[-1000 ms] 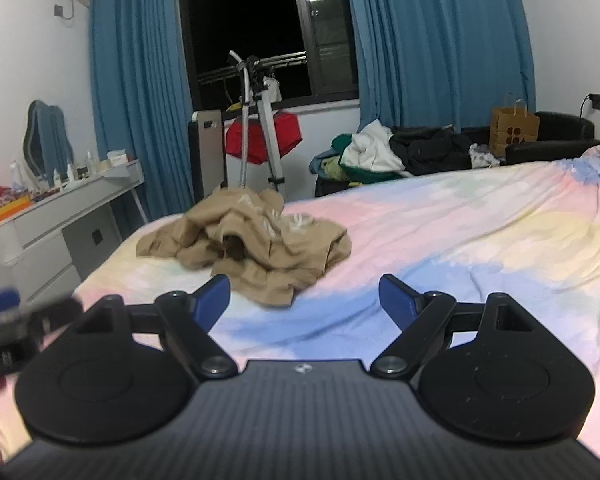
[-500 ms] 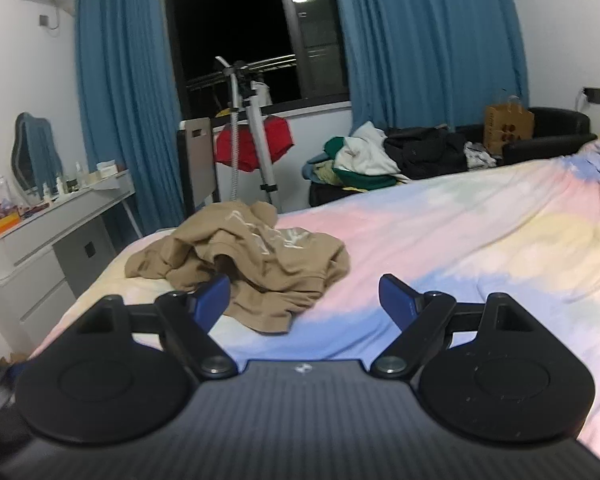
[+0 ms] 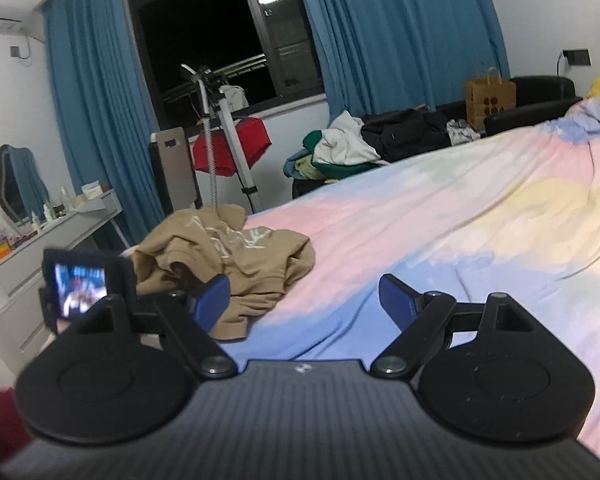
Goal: Fold clothes
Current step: 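Lower the left gripper onto the tan T-shirt and close on the fabric, then hold the shirt with the left gripper while the right gripper closes on another part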
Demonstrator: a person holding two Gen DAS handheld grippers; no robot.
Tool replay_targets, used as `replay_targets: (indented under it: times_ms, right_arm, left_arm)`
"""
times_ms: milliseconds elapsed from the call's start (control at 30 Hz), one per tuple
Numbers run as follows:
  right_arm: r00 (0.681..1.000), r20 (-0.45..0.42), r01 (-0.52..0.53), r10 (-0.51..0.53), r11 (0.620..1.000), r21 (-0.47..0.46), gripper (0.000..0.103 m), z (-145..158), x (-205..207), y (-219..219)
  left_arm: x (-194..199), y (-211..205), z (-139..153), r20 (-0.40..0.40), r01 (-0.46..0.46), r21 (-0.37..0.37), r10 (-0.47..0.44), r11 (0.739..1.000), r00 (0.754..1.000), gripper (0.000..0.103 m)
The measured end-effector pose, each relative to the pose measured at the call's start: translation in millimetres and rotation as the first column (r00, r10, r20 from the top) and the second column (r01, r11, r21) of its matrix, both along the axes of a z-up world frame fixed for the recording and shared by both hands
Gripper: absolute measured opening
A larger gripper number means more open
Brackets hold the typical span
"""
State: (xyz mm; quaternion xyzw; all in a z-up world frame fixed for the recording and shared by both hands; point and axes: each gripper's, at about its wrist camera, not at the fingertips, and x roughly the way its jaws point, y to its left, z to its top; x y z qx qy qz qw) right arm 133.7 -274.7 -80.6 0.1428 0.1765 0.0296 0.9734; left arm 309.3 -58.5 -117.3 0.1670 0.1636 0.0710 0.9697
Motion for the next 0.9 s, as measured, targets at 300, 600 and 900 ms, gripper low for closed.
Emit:
replay_targets:
  times_ms: [300,600,900]
  right_arm:
    - [0.997,-0.063,-0.047,0.046,0.999,-0.008,0.083,-26.3,32.9,8.4]
    - [0.994,0.035,-0.105,0.108,0.992,-0.076,0.083,-8.8,13.5,31.2]
    - [0.961,-0.009,-0.277,0.278,0.952,-0.13,0.083,-5.5,-24.9,80.3]
  left_arm:
    - [-1.6,9.4,41.8,0.102,0.1,-0.096,-0.09,0.99,0.991,0.006]
    - [-140.2,24.1,121.0,0.194,0.256,-0.212,-0.216,0.943,0.957,0.005]
    - [-251.4,49.7,133.5,0.245,0.324,-0.306,-0.255,0.895,0.935,0.005]
